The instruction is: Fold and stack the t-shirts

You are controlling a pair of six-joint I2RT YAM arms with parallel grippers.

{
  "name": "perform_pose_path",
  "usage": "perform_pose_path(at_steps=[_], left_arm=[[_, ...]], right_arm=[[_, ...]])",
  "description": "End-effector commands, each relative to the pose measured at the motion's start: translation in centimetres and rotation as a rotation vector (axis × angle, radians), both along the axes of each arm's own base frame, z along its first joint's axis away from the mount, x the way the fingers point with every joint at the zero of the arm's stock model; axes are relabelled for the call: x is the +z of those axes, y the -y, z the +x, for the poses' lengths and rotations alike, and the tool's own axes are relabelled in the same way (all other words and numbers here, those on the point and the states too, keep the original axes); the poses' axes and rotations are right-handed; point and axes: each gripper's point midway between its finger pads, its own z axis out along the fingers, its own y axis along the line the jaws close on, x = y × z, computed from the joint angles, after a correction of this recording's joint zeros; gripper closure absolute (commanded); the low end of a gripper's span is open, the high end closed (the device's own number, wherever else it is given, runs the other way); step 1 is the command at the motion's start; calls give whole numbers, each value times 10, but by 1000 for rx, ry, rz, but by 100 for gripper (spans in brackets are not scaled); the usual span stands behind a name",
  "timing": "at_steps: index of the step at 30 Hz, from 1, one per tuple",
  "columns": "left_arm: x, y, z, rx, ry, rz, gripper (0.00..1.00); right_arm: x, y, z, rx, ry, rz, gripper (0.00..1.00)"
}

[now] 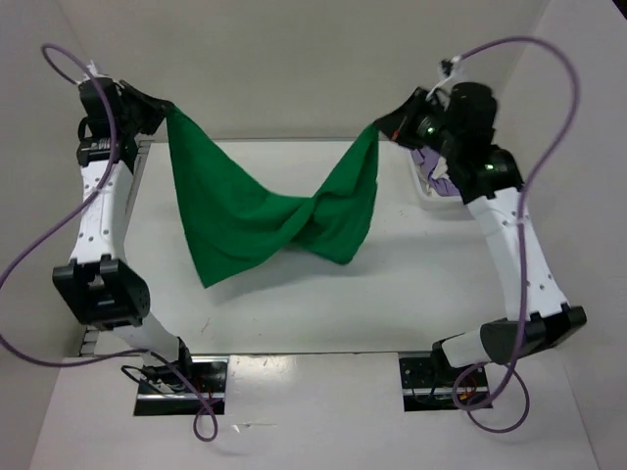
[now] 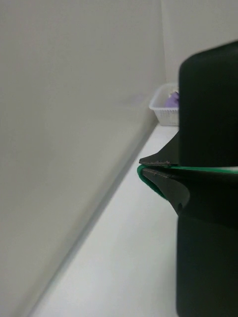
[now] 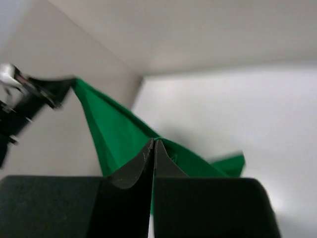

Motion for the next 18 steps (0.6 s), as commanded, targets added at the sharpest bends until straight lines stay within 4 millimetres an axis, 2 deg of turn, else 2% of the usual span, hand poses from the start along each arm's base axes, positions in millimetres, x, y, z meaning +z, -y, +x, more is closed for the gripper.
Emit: perform_pose_path(at_steps=[1, 2, 3, 4, 5, 6, 7, 8, 9, 11, 13, 14, 15, 16, 17, 18], left_arm=[[-57, 4, 29, -84, -108, 3, 100], [-82, 8, 42, -101, -152, -19, 100], [-91, 7, 49, -101, -169, -23, 100], [-99, 13, 56, -105, -188, -22, 100], [-119, 22, 70, -129, -221, -16, 100], [-124, 24, 78, -125, -235, -14, 100], [-107, 19, 87, -106, -199, -1, 100], [-121, 24, 99, -111, -225, -2, 100], [-119, 30, 105, -124, -219, 9, 100], [-115, 25, 122, -109, -214, 15, 100], [-121, 22, 129, -102, -235, 27, 98], [-131, 21, 134, -106, -246, 35, 92], [-131, 24, 133, -126, -244, 42, 74], [-140, 24, 133, -130, -266, 48, 63], [-143, 23, 131, -135, -279, 60, 51], [-145, 23, 126, -142, -293, 77, 40]], right_arm=[[-91, -8, 14, 44, -205, -26, 100], [-106, -11, 15, 58, -234, -31, 100], [-131, -12, 19, 58, -290, -43, 100], [-137, -13, 23, 57, -306, -46, 100], [-146, -14, 29, 57, -328, -51, 100], [-149, -15, 30, 57, -329, -51, 100], [-153, -13, 33, 47, -332, -63, 100], [-149, -13, 34, 49, -319, -69, 100], [-151, -13, 32, 49, -329, -72, 100], [-142, -12, 32, 50, -309, -76, 100], [-142, -14, 30, 64, -310, -73, 100], [-162, -18, 26, 86, -370, -60, 100], [-165, -20, 24, 95, -367, -48, 100], [-176, -19, 19, 93, -396, -45, 100], [-206, -18, 15, 89, -463, -50, 100], [-217, -15, 11, 72, -485, -59, 100]])
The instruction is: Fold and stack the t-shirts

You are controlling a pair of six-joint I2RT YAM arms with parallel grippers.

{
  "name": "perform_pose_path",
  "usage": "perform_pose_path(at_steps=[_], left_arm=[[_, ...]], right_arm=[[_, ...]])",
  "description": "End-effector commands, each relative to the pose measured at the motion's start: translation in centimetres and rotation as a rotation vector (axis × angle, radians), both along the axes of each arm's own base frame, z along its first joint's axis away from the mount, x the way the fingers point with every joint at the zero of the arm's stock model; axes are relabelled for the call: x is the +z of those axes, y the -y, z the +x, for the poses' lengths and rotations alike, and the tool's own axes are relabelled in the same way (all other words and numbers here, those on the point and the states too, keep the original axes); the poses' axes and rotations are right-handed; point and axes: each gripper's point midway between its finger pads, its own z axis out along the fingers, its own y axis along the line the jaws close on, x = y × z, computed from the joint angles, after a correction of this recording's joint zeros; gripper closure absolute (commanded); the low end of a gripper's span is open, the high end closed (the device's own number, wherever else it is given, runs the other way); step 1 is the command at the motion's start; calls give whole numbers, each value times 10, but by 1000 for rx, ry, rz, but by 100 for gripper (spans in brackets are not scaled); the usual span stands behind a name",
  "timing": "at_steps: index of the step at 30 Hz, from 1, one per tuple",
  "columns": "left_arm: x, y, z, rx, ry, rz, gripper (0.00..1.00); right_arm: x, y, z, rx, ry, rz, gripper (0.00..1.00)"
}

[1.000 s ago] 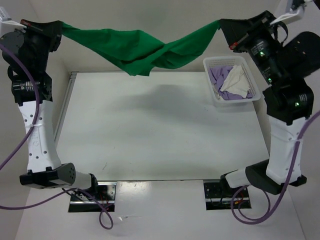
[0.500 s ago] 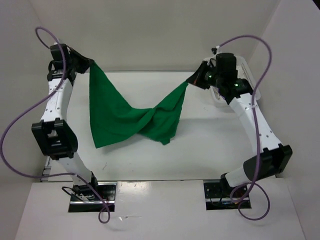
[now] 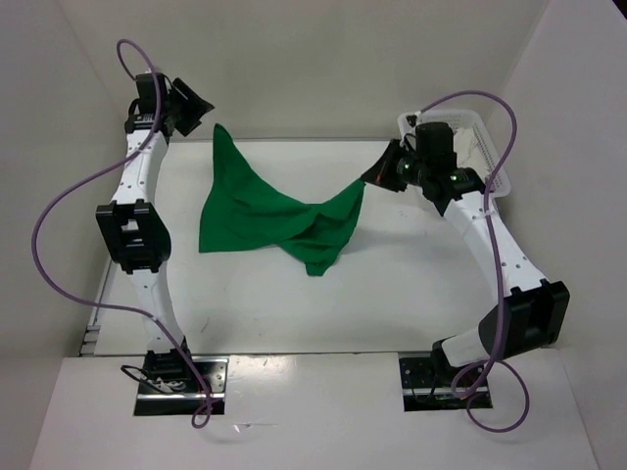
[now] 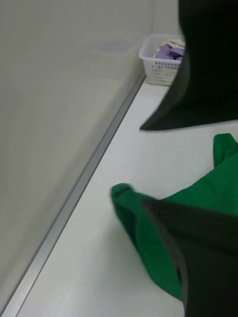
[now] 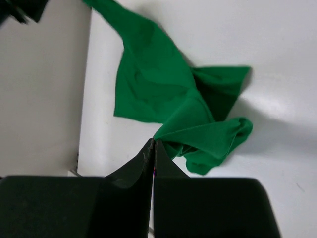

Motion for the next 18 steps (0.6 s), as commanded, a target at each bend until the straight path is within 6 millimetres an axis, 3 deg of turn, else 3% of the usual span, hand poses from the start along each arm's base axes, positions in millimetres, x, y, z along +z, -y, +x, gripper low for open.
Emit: perform_pose_path(at_steps=[1, 2, 3, 4, 5, 6, 7, 8, 9, 12, 13, 16, 17, 18], left_arm=[[8, -8, -10, -27, 6, 77, 30], [-2, -15, -28, -5, -35, 79, 15], [-3, -14, -35, -8, -22, 88, 9], [14, -17, -53, 2, 5, 92, 5], [-24, -21, -73, 10, -87, 93, 2], [-29, -20, -84, 10, -96, 91, 2], [-17, -20, -102, 10, -71, 88, 2], [-27, -18, -115, 9, -91, 85, 10], [-46, -13, -142, 12, -142, 68, 36], [-78, -7, -183, 46, -228, 13, 61], [-100, -8, -208, 78, -278, -11, 66], [-127, -2, -240, 144, -337, -91, 71], [-155, -2, -259, 179, -408, -101, 71], [-162, 0, -266, 203, -426, -134, 63]], right_arm=[[-21, 5, -13, -14, -28, 19, 100], [-41, 6, -17, -15, -68, 8, 100], [-47, 6, -19, -15, -80, 5, 100], [-47, 6, -19, -15, -80, 5, 100], [-48, 4, -19, -9, -84, 18, 100], [-47, 3, -20, -1, -85, 23, 100], [-47, 3, -20, -1, -85, 23, 100], [-47, 3, -20, -1, -85, 23, 100], [-47, 3, -20, 3, -80, 16, 100], [-61, 3, -27, 19, -114, 8, 100], [-66, 3, -28, 19, -126, 5, 100], [-72, 3, -34, 39, -129, -5, 100], [-73, 4, -36, 39, -140, -8, 100], [-79, 5, -37, 46, -144, -20, 100]])
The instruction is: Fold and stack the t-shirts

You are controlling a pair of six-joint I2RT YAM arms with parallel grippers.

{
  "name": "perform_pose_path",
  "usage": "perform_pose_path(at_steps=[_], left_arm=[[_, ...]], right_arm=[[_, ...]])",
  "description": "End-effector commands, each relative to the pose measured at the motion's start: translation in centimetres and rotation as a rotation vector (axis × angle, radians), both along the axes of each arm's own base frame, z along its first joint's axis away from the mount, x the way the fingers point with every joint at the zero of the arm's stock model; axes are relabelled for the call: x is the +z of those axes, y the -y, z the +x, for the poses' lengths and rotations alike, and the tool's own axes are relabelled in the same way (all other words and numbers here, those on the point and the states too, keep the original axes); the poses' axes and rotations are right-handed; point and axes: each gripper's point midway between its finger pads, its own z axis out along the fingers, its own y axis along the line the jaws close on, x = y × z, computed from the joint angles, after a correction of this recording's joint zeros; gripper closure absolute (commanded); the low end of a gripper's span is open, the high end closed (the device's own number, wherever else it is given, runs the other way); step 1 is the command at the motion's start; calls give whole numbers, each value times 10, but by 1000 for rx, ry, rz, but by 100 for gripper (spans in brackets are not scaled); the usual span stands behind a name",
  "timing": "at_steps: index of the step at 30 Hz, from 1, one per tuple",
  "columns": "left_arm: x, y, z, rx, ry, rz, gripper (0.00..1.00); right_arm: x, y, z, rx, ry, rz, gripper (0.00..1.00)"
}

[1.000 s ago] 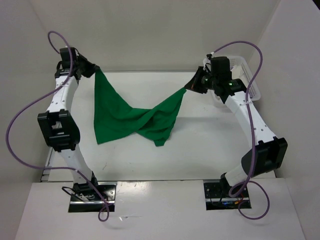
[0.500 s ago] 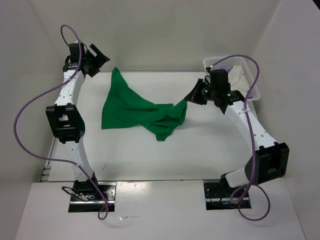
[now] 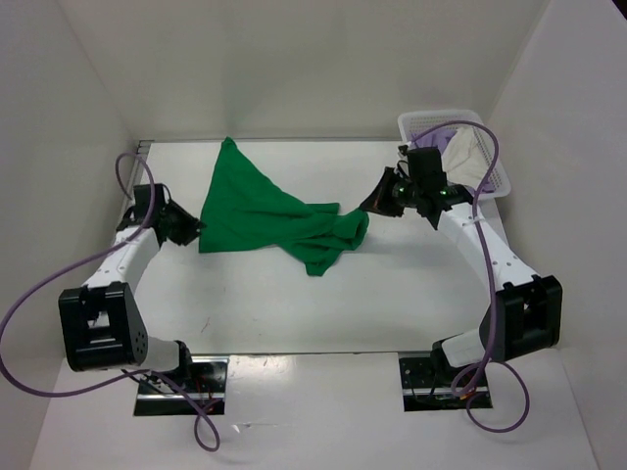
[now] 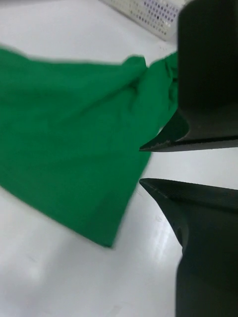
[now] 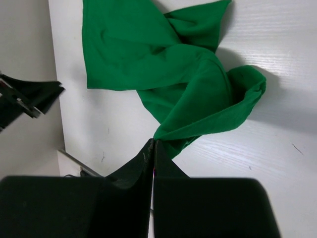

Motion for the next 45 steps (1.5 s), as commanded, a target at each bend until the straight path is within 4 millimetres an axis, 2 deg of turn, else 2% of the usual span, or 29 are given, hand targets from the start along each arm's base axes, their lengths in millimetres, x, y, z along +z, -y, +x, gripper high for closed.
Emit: perform_pose_path(at_steps=[1, 4, 7, 12, 15, 18, 19, 26, 29, 32, 33, 34, 35, 37, 38, 39, 40, 41, 42, 44, 45], left_arm=[[-32, -2, -22, 129, -67, -62, 62], [-50, -5, -37, 195, -115, -73, 59], [-50, -6, -32, 234, -97, -92, 58], [-82, -11, -36, 300, -173, -101, 58], [-91, -13, -32, 329, -177, -107, 56], [-99, -13, -32, 345, -197, -120, 56], [-96, -16, -27, 350, -179, -113, 56], [-103, -18, -23, 357, -191, -104, 56], [-118, -18, -22, 367, -226, -111, 59], [-124, -19, -18, 375, -232, -116, 59], [-122, -19, -15, 374, -220, -116, 62], [-121, -20, -12, 374, -206, -117, 72], [-121, -20, -12, 374, -206, -117, 76], [-113, -21, -5, 352, -188, -101, 86], [-104, -23, 2, 342, -163, -93, 94], [-90, -24, 3, 320, -139, -75, 97], [-77, -23, 7, 297, -109, -70, 99], [-57, -24, 13, 282, -66, -56, 100], [-25, -26, 17, 259, 13, -33, 100], [22, -25, 22, 218, 100, -8, 100], [78, -26, 31, 189, 229, 18, 100]], right_arm=[[7, 2, -5, 34, 50, -8, 100], [4, -1, -11, 53, 42, 6, 100], [0, -1, -14, 61, 38, 11, 100], [0, -1, -14, 61, 38, 11, 100], [0, -1, -14, 61, 38, 11, 100], [0, -1, -14, 61, 38, 11, 100], [0, -1, -14, 61, 38, 11, 100], [0, -1, -11, 47, 35, 10, 100], [0, -1, -11, 47, 35, 10, 100], [0, 1, -10, 40, 36, 5, 100], [3, 0, -8, 40, 45, 7, 100], [2, 1, -10, 40, 36, 5, 100], [1, 2, -9, 33, 37, -1, 100], [4, 4, -7, 24, 46, -18, 100], [10, 5, -3, 15, 64, -20, 100], [9, 6, -1, 8, 55, -28, 100], [20, 7, 2, 6, 81, -35, 100], [22, 7, 4, 6, 74, -37, 100], [44, 7, 10, -2, 120, -31, 100], [69, 9, 17, -17, 164, -43, 100], [103, 12, 19, -25, 223, -48, 100]])
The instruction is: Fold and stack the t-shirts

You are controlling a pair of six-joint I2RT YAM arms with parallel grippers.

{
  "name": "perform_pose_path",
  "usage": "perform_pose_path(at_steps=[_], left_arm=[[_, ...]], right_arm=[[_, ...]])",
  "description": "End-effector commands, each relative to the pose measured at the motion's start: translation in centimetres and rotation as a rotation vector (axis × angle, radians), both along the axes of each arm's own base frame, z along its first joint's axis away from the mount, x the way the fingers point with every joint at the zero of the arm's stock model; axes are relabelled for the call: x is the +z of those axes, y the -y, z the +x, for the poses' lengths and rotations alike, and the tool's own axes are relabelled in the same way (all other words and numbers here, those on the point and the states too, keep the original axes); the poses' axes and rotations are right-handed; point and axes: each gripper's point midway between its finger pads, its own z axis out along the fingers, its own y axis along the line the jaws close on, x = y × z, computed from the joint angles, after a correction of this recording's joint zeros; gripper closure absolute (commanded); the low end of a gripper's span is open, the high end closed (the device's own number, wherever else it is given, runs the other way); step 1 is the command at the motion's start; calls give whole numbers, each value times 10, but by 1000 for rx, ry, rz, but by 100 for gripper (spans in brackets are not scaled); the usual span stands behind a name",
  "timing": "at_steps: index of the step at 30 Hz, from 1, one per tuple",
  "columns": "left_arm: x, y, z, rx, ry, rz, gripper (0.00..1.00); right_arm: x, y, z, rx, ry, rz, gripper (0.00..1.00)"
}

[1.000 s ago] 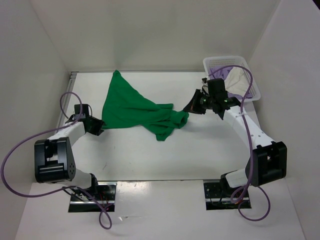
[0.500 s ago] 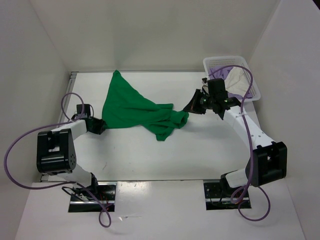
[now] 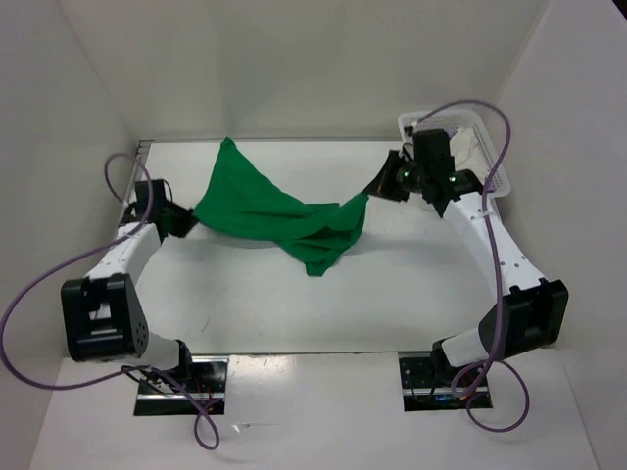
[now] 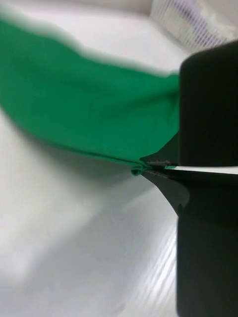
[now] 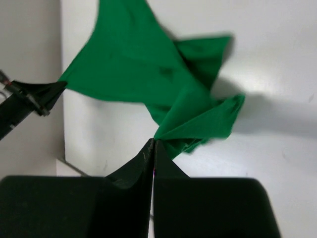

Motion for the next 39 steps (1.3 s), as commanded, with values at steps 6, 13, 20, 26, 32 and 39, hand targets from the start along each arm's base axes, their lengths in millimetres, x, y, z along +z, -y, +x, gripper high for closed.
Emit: perform_pose_path(at_steps=[6, 13, 20, 26, 32, 39], left_arm=[[292, 1, 28, -138, 631, 210, 100], [483, -7, -6, -90, 974, 391, 100], [452, -17, 31, -78, 908, 372, 100], [375, -22, 95, -103, 778, 292, 100], [315, -29, 157, -124, 679, 246, 100], [405, -30, 173, -126, 865, 287, 100]], right_arm=[[229, 39, 12, -168, 493, -47, 100], [403, 70, -57, -288, 921, 91, 100], [384, 60, 9, -259, 877, 69, 100], [311, 60, 125, -255, 741, 20, 100], [268, 56, 192, -267, 705, 27, 100], [367, 71, 168, -325, 964, 239, 100]])
